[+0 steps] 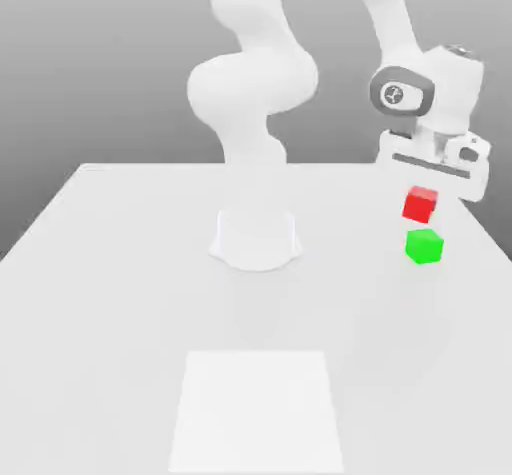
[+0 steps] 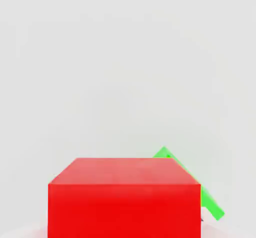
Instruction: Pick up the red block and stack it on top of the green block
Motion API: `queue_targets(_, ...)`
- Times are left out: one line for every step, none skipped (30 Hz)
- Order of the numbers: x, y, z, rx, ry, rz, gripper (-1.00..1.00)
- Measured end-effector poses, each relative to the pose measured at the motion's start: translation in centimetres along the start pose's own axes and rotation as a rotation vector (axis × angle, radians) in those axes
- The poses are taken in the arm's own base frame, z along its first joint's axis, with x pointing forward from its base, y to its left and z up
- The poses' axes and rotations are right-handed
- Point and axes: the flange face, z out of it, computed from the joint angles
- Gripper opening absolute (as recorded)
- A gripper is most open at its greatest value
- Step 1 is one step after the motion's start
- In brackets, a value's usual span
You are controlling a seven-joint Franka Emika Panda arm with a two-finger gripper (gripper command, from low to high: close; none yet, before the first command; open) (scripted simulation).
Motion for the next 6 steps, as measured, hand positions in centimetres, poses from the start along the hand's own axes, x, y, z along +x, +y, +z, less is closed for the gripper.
queue_targets(0.0, 0.0, 0.3, 0.002, -0.003, 0.000, -1.00)
queue_targets(0.0, 0.0, 0.6, 0.002, -0.005, 0.001, -1.00)
queue_targets(-0.1, 0.0, 0.9, 0.002, -0.007, 0.001, -1.00)
queue_targets(-0.1, 0.0, 1.1, 0.002, -0.009, 0.002, -1.00)
queue_targets(-0.1, 0.1, 1.3, 0.000, -0.009, 0.004, -1.00)
queue_targets(-0.2, 0.3, 1.5, -0.002, -0.010, 0.007, -1.00)
